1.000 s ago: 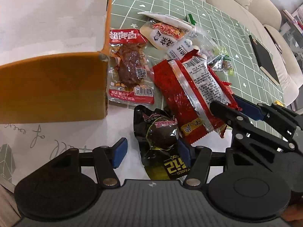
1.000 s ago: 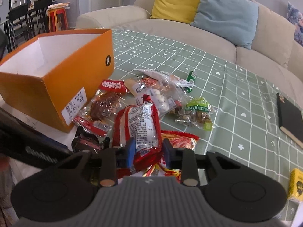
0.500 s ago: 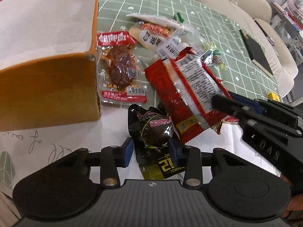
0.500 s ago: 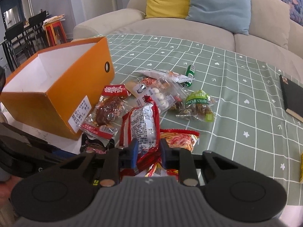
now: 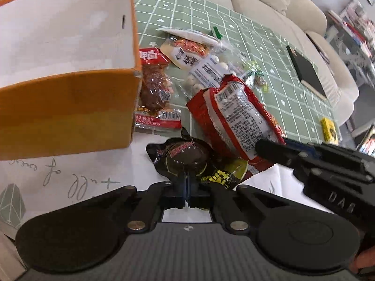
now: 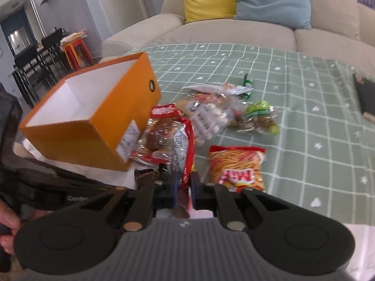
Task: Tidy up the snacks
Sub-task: 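Lift both held packets and carry them over the orange box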
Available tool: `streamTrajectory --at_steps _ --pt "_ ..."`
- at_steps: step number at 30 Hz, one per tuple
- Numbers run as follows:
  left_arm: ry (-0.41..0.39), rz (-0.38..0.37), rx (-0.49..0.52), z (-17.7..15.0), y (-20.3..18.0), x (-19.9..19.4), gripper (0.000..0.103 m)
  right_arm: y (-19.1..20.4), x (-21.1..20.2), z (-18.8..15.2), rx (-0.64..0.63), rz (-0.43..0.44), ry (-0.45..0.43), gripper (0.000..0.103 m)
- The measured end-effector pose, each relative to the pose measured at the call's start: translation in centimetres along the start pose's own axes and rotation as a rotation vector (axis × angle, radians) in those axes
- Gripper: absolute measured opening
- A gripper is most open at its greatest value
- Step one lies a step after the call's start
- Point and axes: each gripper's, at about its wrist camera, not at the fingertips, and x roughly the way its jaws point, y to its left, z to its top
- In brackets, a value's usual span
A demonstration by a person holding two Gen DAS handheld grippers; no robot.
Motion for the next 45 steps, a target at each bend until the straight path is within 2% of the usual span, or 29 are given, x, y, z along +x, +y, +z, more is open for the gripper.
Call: streamTrajectory --at_steps 2,4,5,8,10,12,13,18,22,24,26,30,32,37,45 --pt "-0.011 -0.008 -0.015 0.2 0.2 -0.2 0.004 0.1 0.6 0.1 -0.009 -0.009 0.005 0.032" --pt "-0.018 -0.004 -0.039 0.4 0.4 -0.3 0.019 0.1 1.3 0.3 -0.017 -0.018 0.010 0.034" --pt "-0.020 0.000 -0.051 0.4 0.5 -0.3 0.031 0.1 1.6 0.4 -0.020 -0.020 0.009 0.035" --pt "-0.022 -0.001 -0.107 0.7 1.0 -0.2 0.050 -0.1 2.2 0.8 -0.012 -0.012 -0.002 0.035" --pt "-0.018 -0.011 -0.165 1.0 1.4 0.0 0.056 -0.4 2.4 1.0 0.004 0.001 -0.014 0.034" --pt "-0.018 -0.003 -0.205 1.2 1.6 0.3 0.067 -0.5 2.5 1.0 0.010 0.000 -0.019 0.021" --pt "-0.019 0.007 -0.222 1.3 1.5 0.5 0.068 -0.6 2.6 1.1 0.009 0.002 -0.016 0.013" --pt "-0.017 0.072 -0.219 1.3 0.7 2.0 0.068 -0.8 2.5 1.0 0.014 0.005 -0.001 0.012" --pt "-0.029 0.112 -0.146 1.0 -0.2 2.6 0.072 -1.1 2.7 0.9 0.034 0.008 0.000 0.012" --pt "-0.036 0.124 -0.113 1.0 -0.6 2.7 0.072 -1.3 2.8 0.8 0.047 0.014 -0.001 0.016" --pt "-0.043 0.122 -0.084 0.7 -0.9 2.8 0.068 -1.6 3.0 0.8 0.064 0.014 0.003 0.016" --pt "-0.050 0.123 -0.035 0.5 -1.4 2.8 0.067 -2.5 3.4 0.8 0.125 0.034 0.008 0.016" --pt "-0.055 0.117 -0.011 0.3 -1.5 2.8 0.066 -2.6 3.4 0.8 0.140 0.048 0.005 0.013" --pt "-0.052 0.112 0.038 -0.2 -1.8 2.5 0.064 -0.6 2.7 0.8 0.032 0.031 -0.022 0.009" --pt "-0.073 0.068 0.026 -0.6 -1.2 -0.2 0.064 0.6 1.0 0.6 -0.020 -0.004 -0.051 0.008"
